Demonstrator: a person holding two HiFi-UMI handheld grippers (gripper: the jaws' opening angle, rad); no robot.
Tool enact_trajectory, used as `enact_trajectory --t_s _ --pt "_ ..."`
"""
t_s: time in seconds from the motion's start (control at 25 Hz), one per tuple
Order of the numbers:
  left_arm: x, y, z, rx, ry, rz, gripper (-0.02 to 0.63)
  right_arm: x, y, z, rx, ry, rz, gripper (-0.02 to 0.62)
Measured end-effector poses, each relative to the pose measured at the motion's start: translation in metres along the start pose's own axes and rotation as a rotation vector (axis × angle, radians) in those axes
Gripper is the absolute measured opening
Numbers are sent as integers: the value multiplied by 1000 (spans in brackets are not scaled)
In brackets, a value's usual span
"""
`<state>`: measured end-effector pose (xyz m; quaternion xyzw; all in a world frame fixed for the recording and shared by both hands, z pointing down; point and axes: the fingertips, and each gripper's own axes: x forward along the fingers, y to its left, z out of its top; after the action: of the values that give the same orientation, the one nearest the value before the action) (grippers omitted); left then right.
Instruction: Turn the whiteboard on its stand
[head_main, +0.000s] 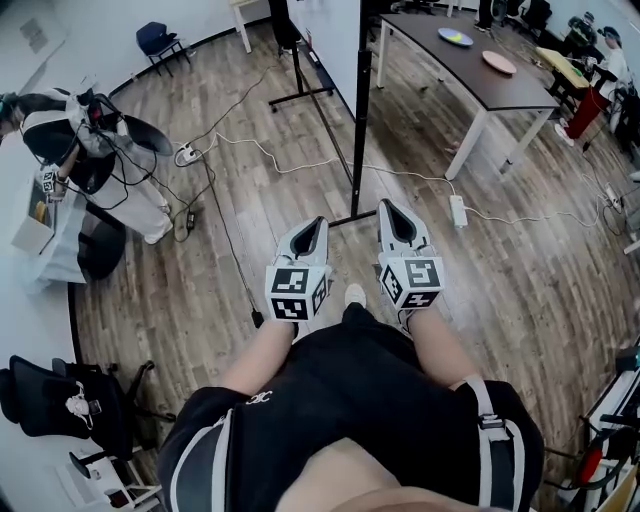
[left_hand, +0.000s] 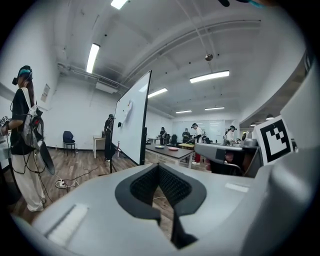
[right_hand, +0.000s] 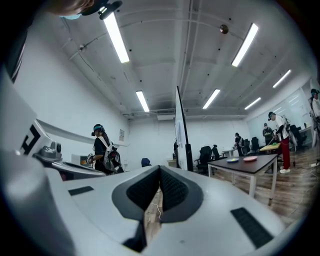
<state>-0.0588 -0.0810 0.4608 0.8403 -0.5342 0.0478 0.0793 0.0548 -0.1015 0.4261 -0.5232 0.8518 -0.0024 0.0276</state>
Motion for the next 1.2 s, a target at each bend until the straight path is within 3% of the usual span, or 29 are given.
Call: enact_trajectory --t_s 0.32,0.8,1.2 --pt "79 42 27 -33 -1 37 9 89 -40 10 4 -1 35 6" --pt "194 89 38 -53 51 67 9 202 -104 -8 37 50 58 6" --pt "254 128 55 -53 66 62 9 274 -128 -14 36 86 51 6"
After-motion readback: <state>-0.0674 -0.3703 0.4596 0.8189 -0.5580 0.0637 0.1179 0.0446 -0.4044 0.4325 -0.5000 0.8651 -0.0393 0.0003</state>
